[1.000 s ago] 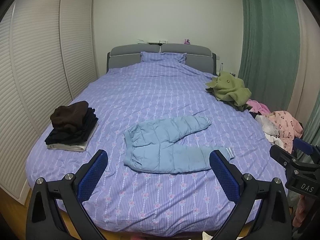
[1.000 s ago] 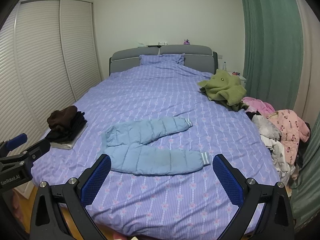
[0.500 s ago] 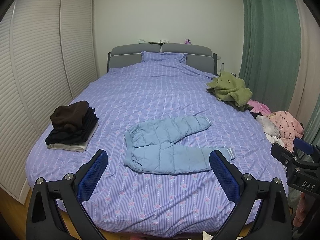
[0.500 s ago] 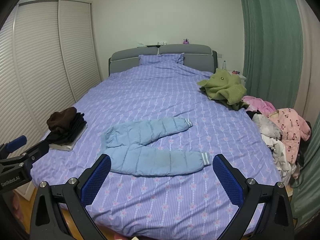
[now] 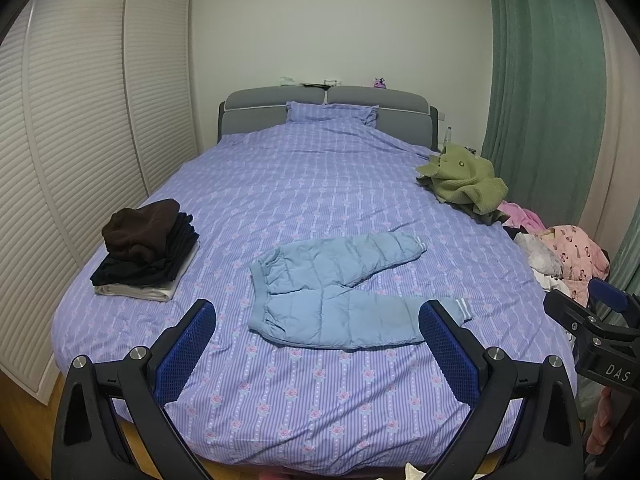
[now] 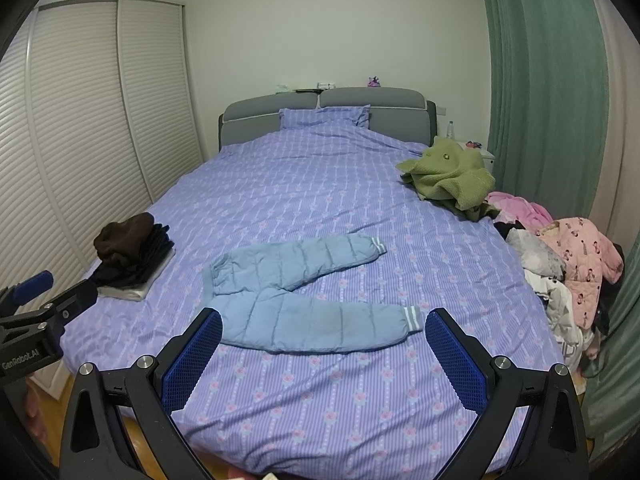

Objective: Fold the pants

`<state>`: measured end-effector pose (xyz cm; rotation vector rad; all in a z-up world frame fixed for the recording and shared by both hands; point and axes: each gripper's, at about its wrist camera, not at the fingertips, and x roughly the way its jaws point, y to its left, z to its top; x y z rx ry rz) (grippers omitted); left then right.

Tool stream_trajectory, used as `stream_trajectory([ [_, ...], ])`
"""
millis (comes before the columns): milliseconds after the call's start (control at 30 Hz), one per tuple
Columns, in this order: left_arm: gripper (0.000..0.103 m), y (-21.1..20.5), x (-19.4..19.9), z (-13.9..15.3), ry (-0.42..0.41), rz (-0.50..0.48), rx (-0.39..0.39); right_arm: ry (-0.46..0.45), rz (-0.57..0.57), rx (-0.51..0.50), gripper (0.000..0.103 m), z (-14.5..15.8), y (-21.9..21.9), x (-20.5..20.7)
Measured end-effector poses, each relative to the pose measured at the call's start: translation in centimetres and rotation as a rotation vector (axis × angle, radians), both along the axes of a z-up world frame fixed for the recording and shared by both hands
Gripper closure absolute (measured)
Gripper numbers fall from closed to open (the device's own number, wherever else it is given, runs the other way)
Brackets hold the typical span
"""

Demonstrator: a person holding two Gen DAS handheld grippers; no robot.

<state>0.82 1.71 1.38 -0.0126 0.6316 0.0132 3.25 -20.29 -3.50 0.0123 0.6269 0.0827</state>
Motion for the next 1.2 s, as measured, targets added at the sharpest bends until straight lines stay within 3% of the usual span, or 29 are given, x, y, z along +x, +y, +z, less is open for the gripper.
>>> stream_trajectory([
  [833, 0.0, 0.3, 3.2, -1.9, 0.064, 0.018, 0.021, 0.075, -0.033, 0.019, 0.0, -1.5, -0.5, 2.5],
  [1033, 0.0, 2.6, 6.7, -5.1, 0.125, 0.039, 0.043, 0.163, -0.088, 0.052, 0.0, -4.6, -0.2, 5.8],
  [1200, 0.0, 5.2, 11.6, -9.7, 0.253, 0.043, -0.006, 0.265, -0.162, 0.086, 0.0, -8.3, 0.3, 9.3],
])
